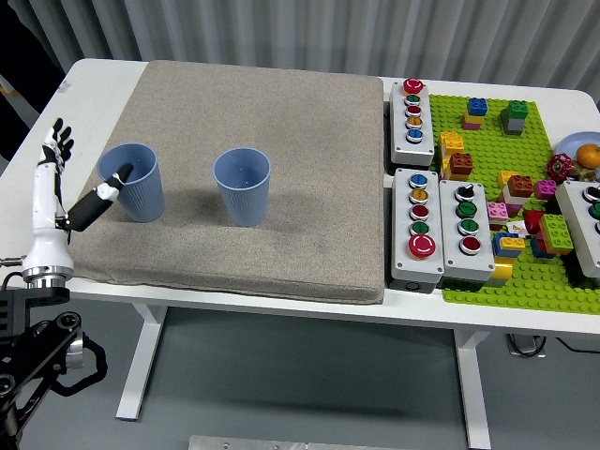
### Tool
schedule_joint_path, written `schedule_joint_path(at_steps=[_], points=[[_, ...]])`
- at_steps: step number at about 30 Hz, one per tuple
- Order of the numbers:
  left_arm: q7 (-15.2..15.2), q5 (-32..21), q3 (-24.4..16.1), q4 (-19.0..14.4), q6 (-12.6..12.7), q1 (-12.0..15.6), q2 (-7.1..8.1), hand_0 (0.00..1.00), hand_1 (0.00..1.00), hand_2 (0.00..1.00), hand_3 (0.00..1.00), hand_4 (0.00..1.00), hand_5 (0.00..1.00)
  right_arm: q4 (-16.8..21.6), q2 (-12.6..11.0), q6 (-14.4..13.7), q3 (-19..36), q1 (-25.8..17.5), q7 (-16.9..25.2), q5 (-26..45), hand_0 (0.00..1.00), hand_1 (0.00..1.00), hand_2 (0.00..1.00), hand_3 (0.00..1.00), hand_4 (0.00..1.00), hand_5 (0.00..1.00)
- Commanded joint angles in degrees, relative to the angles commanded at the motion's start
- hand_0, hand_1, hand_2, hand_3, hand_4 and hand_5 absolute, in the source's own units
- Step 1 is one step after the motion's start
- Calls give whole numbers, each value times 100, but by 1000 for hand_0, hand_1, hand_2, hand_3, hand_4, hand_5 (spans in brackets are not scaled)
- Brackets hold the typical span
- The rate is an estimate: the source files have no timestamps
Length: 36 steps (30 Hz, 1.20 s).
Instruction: Pick cup pour cup place
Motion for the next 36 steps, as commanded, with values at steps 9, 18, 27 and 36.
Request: schedule_joint_path(at_steps=[9, 18, 27, 36], points=[[464, -2065, -519, -60, -1183, -1011, 799, 745, 716, 774, 763, 712, 998, 0, -24, -5, -80, 34, 44, 161, 701, 625, 562, 567, 2, 35], [536, -4134, -541, 535, -1925, -1681, 1168, 764, 760, 832, 850, 764, 998, 0, -59, -12, -124, 116, 95, 272, 700, 625, 563, 567, 2, 33], [556, -4135, -505, 687, -1889, -1750, 1150, 769, 763, 840, 860, 770, 998, 0, -48, -19, -98, 114, 71, 231, 700, 625, 563, 568, 2, 32], [551, -4081, -513, 683, -1841, -1714, 1153, 772, 770, 873, 879, 782, 998, 0, -38, -18, -90, 69, 50, 209, 700, 624, 564, 568, 2, 36]])
